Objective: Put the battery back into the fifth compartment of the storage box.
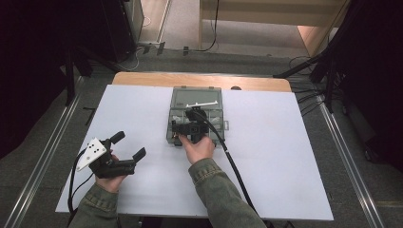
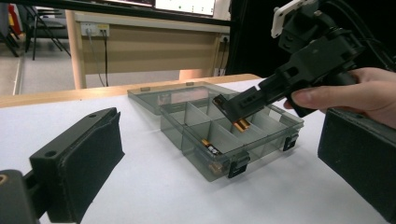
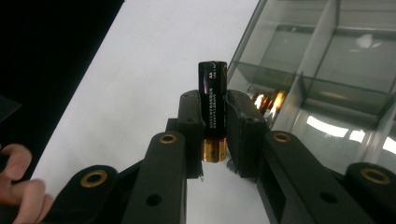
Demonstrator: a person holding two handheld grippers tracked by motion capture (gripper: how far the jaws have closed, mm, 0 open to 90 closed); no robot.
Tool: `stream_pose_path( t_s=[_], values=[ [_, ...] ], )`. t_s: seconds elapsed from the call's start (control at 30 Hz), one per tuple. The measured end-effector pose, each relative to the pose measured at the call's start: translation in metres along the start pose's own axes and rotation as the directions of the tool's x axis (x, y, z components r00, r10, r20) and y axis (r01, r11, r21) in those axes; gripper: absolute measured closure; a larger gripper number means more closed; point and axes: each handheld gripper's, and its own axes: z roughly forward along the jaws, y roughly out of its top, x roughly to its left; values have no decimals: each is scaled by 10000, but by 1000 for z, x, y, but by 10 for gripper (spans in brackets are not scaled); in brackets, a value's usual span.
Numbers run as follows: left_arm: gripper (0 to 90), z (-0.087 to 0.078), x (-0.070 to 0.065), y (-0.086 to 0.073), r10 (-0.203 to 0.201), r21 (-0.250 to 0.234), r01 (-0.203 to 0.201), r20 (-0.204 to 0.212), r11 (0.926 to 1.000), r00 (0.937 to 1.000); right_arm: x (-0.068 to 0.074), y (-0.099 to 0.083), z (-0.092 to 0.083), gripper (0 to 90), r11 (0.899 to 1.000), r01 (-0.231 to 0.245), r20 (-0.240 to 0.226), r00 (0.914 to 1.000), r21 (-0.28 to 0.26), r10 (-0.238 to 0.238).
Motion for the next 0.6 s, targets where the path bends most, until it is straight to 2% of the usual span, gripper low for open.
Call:
stream_pose_path(
  t_s=[0.17,0.4,0.47,0.6],
  values=[
    [0,0,1,0,-14,-33,14,-15,10000,10000,-4,3,8,775,9987,-510,-98,9986,7,510],
    [0,0,1,0,-54,-12,54,-66,10000,10000,-4,5,18,755,9966,-778,32,9970,263,778],
    [0,0,2,0,-59,-13,59,-72,10000,10000,-5,5,20,604,9957,-873,-12,9962,300,874],
    [0,0,1,0,-49,-5,49,-57,10000,10000,-6,5,20,444,9959,-818,60,9966,387,817]
  ],
)
